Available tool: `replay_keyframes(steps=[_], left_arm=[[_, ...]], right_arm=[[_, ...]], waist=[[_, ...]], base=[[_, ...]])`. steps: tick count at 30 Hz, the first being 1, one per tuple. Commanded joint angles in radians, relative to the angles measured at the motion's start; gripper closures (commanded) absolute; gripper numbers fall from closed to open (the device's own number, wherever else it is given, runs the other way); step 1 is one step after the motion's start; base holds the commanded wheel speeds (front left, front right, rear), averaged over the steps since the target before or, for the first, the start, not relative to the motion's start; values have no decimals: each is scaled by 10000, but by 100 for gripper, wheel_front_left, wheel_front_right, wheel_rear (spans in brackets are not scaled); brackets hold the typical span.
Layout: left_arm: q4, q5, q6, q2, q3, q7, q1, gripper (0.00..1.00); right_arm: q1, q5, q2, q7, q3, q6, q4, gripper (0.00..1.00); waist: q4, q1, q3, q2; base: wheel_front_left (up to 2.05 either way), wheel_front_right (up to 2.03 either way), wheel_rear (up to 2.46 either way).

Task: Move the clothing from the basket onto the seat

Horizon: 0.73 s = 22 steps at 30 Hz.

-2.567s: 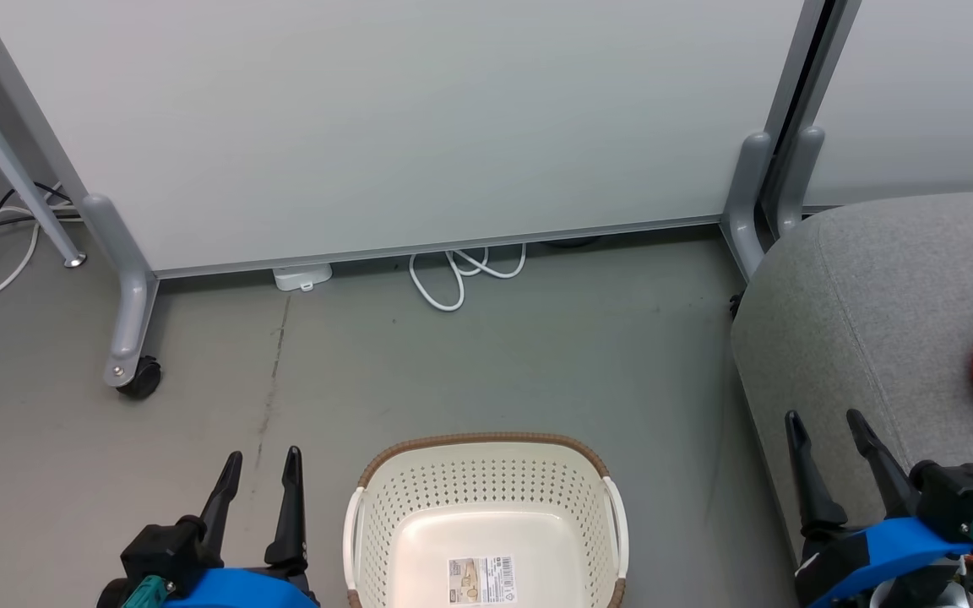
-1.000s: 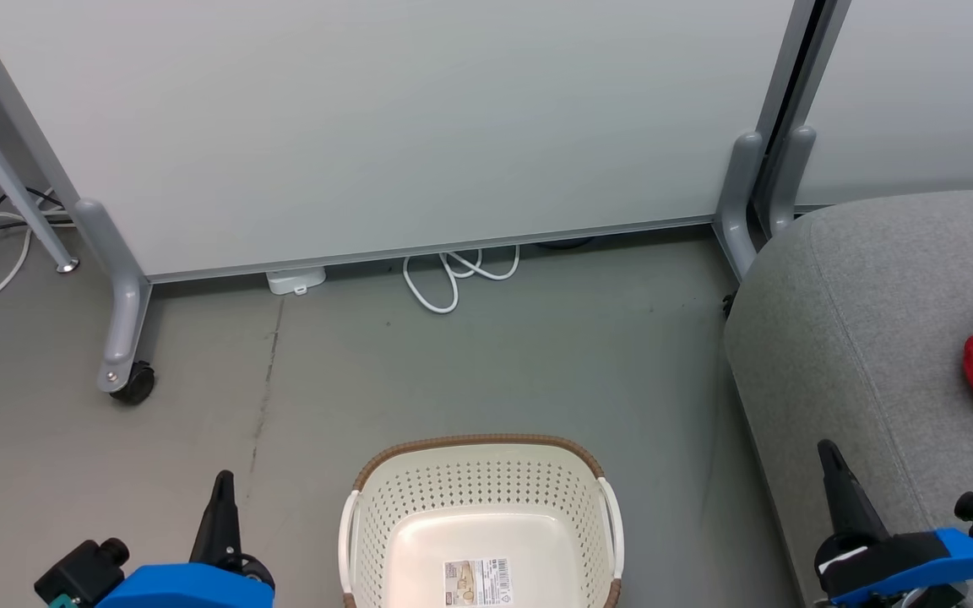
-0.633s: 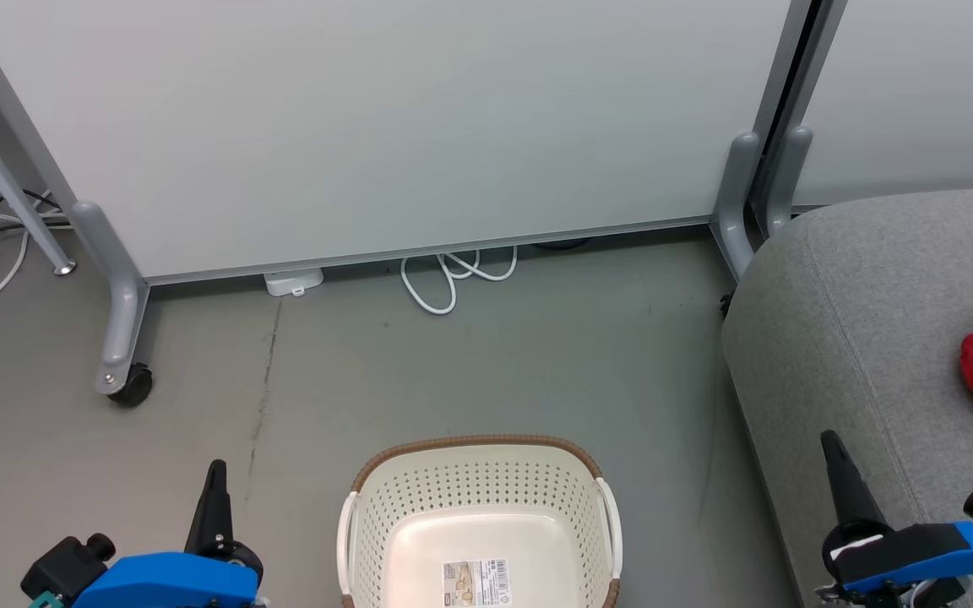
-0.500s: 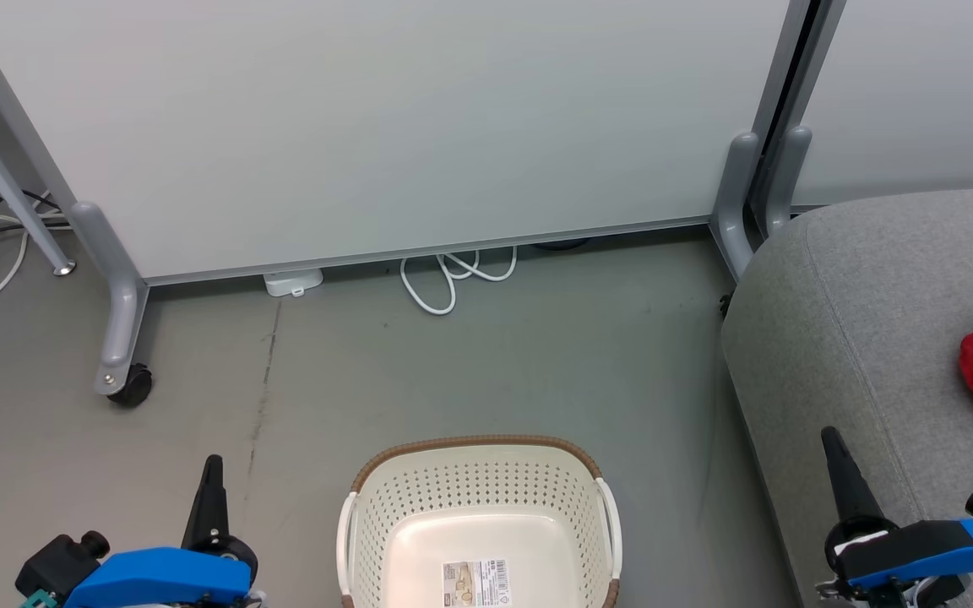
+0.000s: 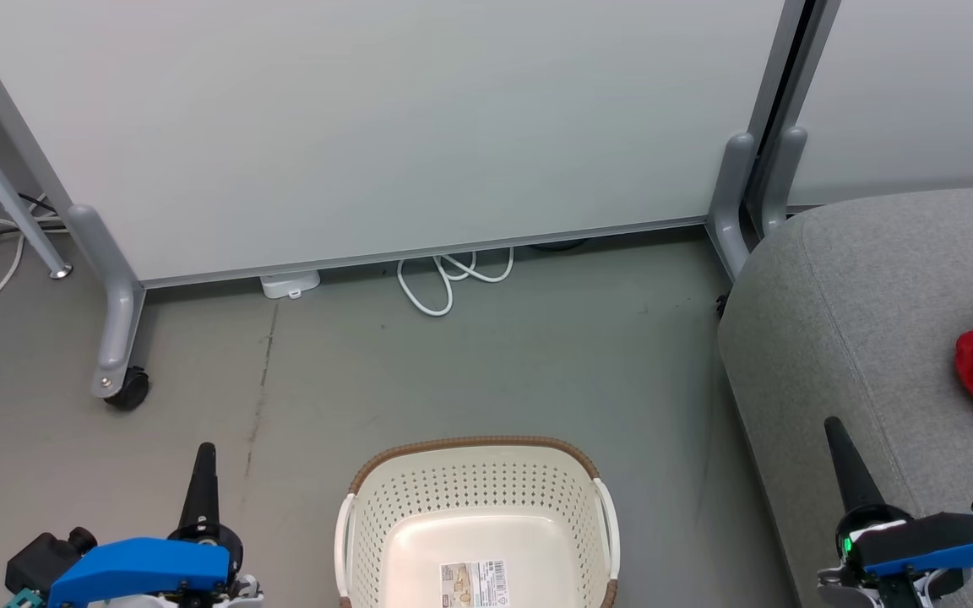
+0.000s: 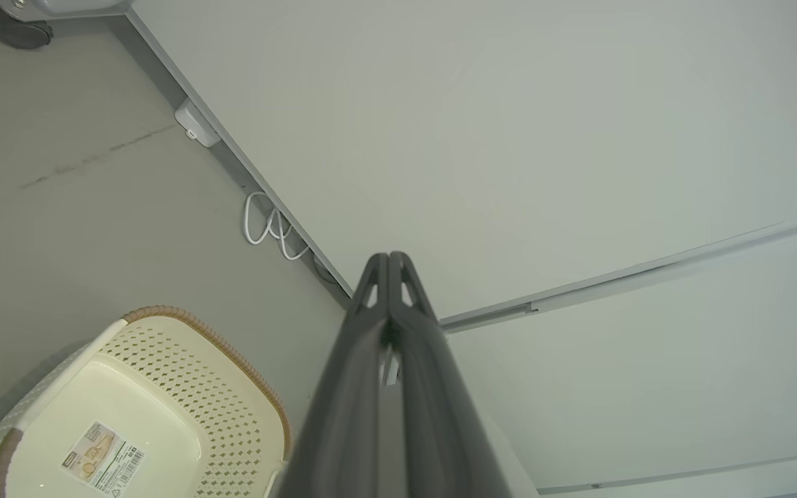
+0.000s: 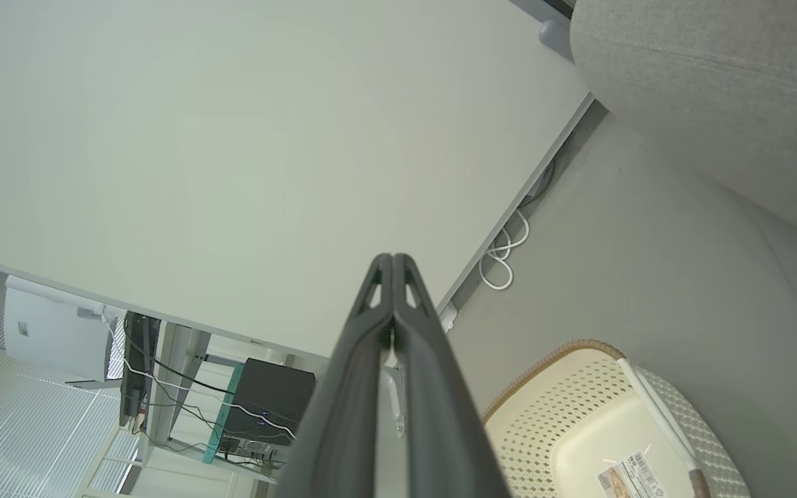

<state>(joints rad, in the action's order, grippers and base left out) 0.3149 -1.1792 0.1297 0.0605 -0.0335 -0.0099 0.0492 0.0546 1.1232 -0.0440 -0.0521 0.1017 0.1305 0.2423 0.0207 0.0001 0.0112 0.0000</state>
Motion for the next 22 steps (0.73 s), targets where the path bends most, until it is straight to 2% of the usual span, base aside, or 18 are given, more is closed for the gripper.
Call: replay_keyframes(steps=[1, 22], left_arm=[[-153, -259, 9, 17, -105, 76, 279, 100], [-405, -1991, 12, -34, -421, 584, 444, 100]], right_arm=[[242, 328, -66, -42, 23, 3, -60, 100], [389, 2267, -77, -295, 71, 3, -23, 100]], waist=[[-6, 0, -2, 0], [-79, -1, -31, 0]], base=[[0, 0, 0], [0, 0, 0]])
